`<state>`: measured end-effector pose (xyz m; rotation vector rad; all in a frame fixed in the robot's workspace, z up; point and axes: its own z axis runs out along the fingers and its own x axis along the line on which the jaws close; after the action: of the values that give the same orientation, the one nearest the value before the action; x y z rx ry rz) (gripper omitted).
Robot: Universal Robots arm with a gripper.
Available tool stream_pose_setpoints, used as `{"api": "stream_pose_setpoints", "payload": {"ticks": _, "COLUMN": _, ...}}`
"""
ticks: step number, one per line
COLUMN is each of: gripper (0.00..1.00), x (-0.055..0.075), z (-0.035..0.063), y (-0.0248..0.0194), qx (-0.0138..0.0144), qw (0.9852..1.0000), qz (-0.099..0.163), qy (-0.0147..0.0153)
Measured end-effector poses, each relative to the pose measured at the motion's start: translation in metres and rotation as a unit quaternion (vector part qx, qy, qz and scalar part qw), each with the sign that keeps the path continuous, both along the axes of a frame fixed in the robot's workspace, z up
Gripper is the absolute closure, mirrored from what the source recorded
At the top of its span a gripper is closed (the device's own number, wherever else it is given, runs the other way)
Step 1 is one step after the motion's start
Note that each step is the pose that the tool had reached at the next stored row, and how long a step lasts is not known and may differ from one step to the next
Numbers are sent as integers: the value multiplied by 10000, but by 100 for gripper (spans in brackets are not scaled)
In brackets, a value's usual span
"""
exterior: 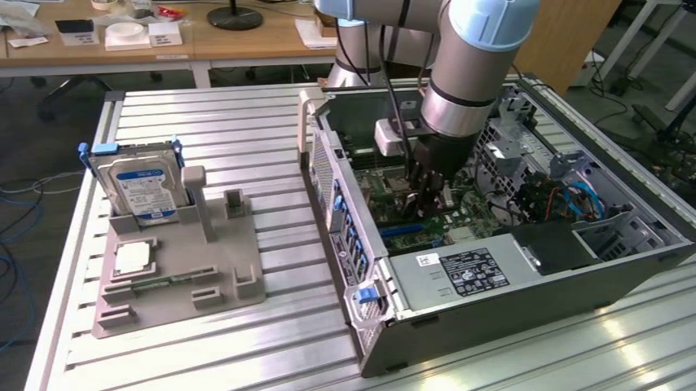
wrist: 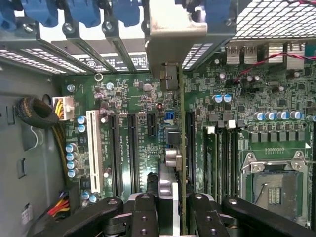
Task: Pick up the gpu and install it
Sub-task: 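Insert the gpu into the slot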
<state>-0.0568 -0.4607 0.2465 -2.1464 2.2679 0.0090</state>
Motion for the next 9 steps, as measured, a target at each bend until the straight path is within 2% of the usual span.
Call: {"api": "stream_pose_setpoints", "payload": {"ticks": 9, "gripper": 72, "x": -25, "z": -60, "y": -9, "qx": 10, "qw": 10000, "qz": 0, "qy": 1}}
